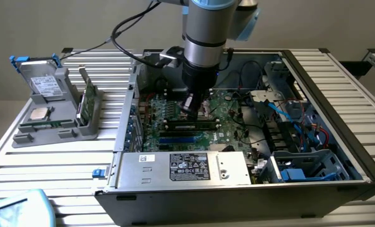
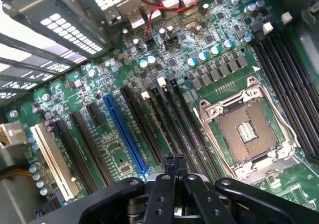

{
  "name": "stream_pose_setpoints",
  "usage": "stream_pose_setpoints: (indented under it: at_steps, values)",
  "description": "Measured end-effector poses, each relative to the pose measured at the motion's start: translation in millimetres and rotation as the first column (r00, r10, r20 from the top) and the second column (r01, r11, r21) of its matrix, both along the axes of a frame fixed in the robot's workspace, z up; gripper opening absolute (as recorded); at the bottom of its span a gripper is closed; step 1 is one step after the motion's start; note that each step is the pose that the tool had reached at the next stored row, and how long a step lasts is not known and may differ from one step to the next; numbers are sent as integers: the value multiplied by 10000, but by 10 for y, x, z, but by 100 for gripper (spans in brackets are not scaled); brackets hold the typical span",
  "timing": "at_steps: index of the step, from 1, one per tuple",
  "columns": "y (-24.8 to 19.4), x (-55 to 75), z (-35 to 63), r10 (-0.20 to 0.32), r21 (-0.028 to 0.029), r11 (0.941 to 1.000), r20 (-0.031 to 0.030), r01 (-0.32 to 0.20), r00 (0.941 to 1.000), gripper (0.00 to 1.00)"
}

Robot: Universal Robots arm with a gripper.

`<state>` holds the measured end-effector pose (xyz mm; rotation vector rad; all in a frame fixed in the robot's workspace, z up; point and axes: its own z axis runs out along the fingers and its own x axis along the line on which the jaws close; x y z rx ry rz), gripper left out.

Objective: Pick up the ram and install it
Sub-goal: 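Press down the ram until it locks into place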

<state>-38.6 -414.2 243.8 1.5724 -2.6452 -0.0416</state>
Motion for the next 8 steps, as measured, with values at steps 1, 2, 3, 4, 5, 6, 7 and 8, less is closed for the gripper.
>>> stream_pose_setpoints:
  at_steps: [1,2,3,4,5,6,7,8]
  values:
    - [0,0,0,-150,0,9999,0,150,9999,11]
    - [0,0,0,-302,0,9995,0,302,9995,11]
    - [0,0,0,-452,0,9990,0,452,9990,11]
    - [0,0,0,-603,0,9982,0,603,9982,11]
    - [0,0,0,-752,0,9972,0,752,9972,11]
    - [0,0,0,-893,0,9960,0,893,9960,11]
    - [0,0,0,-1051,0,9945,0,1051,9945,11]
    - [0,0,0,-1200,0,9928,0,1200,9928,11]
